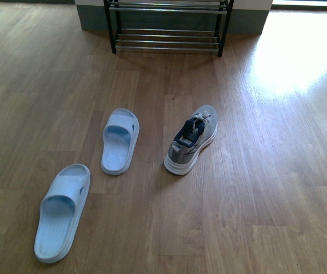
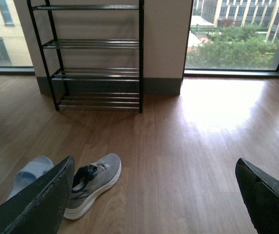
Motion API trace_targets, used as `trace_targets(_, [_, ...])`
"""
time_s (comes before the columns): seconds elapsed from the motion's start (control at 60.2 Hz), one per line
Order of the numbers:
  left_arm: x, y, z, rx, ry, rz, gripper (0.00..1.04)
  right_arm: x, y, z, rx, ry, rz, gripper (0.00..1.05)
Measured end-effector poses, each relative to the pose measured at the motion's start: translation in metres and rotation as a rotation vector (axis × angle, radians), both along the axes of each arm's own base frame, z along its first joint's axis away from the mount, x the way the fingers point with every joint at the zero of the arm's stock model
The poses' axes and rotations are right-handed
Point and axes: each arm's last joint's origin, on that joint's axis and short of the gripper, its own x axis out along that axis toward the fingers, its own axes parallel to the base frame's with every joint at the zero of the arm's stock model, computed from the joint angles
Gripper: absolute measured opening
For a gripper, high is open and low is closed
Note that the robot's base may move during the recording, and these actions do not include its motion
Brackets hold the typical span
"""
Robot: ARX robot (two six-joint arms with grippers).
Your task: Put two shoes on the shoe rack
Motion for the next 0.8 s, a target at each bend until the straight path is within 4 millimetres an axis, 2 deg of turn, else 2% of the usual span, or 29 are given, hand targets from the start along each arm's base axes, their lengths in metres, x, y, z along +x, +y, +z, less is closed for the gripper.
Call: trace_targets(0.798, [0.0000, -0.0002, -0.0001, 0.000, 0.001, -0.001, 0.01, 0.0000, 0.0000, 0.0001, 0.000, 0.000, 0.001, 0.96])
